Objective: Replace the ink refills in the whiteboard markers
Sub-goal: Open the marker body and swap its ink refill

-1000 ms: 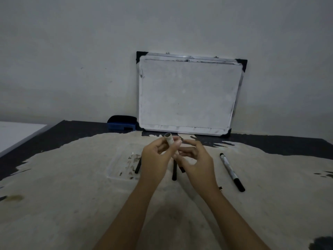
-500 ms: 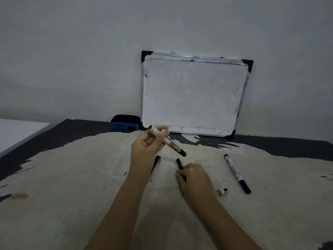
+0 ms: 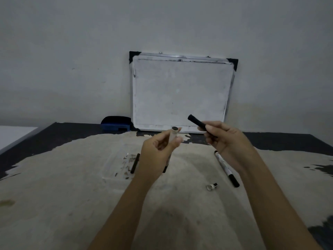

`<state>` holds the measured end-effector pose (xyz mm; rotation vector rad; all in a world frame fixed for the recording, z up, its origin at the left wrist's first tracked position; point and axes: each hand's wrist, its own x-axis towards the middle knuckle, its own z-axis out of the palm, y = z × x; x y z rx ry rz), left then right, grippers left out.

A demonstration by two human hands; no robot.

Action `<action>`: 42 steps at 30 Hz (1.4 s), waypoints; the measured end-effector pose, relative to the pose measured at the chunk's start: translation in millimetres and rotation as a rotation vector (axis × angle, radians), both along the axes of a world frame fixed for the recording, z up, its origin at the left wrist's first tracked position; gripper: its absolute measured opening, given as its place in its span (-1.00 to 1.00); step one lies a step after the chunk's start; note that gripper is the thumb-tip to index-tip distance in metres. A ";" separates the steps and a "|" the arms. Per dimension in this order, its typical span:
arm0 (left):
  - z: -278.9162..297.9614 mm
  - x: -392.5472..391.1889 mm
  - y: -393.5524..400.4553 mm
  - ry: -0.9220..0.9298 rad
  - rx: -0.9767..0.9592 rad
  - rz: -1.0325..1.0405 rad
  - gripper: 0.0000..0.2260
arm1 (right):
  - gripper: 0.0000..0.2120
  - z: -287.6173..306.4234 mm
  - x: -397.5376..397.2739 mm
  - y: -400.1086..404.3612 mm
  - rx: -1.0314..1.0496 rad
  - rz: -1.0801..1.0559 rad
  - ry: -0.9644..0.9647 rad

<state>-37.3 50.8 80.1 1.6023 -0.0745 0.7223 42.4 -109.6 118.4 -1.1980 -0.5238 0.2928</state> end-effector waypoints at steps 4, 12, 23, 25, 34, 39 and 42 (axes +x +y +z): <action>2.4 -0.8 -7.0 0.019 0.098 -0.043 -0.87 | -0.85 11.5 -6.6 -7.5 -0.115 0.080 -0.127; -1.2 1.7 -8.7 0.054 0.140 -0.001 -0.79 | -0.88 11.2 -0.6 -19.8 -0.406 -0.072 -0.273; -14.3 6.8 -21.4 0.095 0.338 0.074 -0.81 | -0.73 17.5 -8.4 -19.4 -0.563 -0.181 -0.540; -13.7 7.2 -22.2 0.072 0.326 0.102 -0.80 | -0.71 13.7 -9.1 -11.5 -0.470 -0.203 -0.508; -10.7 7.9 -18.0 0.025 0.247 0.222 -0.74 | -0.73 -5.6 -11.1 15.2 -0.348 -0.080 -0.463; -14.8 9.3 -19.9 0.040 0.247 0.211 -0.74 | -0.72 -8.0 -7.0 10.7 -0.530 -0.011 -0.527; -15.7 9.0 -19.6 0.047 0.230 0.204 -0.75 | -0.69 -6.0 -5.2 5.0 -0.533 0.007 -0.492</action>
